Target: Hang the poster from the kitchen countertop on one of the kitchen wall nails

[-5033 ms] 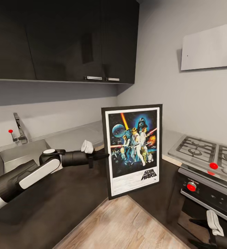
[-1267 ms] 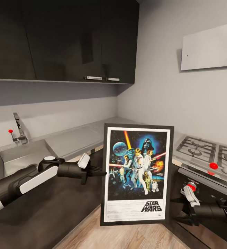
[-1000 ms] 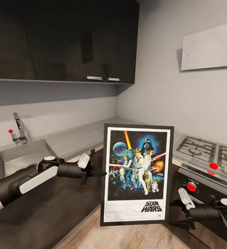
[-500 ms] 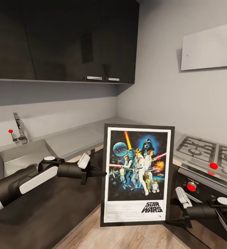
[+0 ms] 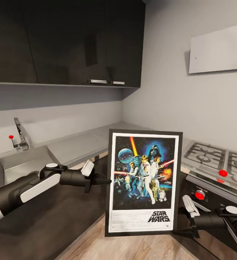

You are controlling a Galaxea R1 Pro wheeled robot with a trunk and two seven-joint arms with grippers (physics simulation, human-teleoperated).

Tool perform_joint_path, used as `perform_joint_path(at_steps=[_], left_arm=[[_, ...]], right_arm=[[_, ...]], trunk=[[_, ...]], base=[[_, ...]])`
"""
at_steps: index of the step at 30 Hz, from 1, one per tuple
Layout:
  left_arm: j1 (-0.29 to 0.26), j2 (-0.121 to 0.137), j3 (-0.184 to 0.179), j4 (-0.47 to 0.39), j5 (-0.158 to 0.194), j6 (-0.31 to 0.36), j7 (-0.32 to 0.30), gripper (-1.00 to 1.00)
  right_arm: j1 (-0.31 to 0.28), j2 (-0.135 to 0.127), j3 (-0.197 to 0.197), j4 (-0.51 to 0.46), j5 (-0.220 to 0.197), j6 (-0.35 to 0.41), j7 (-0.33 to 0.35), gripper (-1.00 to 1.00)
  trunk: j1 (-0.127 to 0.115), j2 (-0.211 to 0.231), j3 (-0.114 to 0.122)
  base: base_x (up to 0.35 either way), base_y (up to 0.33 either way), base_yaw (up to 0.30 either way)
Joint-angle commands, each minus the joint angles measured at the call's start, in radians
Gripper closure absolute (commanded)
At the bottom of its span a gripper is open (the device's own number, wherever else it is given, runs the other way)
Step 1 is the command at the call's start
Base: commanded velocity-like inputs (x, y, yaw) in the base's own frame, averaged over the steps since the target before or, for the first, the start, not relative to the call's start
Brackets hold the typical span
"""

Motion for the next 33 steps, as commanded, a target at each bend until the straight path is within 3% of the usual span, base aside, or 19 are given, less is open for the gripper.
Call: perform_joint_path(at_steps=[1,21,22,33], left_arm=[[-0.002,0.001,-0.002,-0.002,0.009,0.006,0.002,1.00],[-0.002,0.001,0.000,-0.004,0.009,0.006,0.002,1.00],[-0.002,0.001,0.000,-0.004,0.009,0.006,0.002,1.00],[-0.003,0.001,0.000,-0.005,0.009,0.006,0.002,1.00]], right_arm=[[-0.001,0.002,-0.001,-0.001,0.002,0.010,0.004,-1.00],[-0.001,0.005,-0.001,-0.001,0.003,0.007,0.004,-1.00],[-0.001,0.005,-0.001,-0.001,0.003,0.007,0.004,1.00],[0.000,0.005,-0.001,-0.001,0.003,0.006,0.004,1.00]], trunk=[[0.000,-0.001,-0.001],[0.000,-0.001,-0.001],[0.000,-0.001,-0.001],[0.000,-0.001,-0.001]], base=[[0.000,0.000,0.000],[0.000,0.000,0.000],[0.000,0.000,0.000],[0.000,0.000,0.000]])
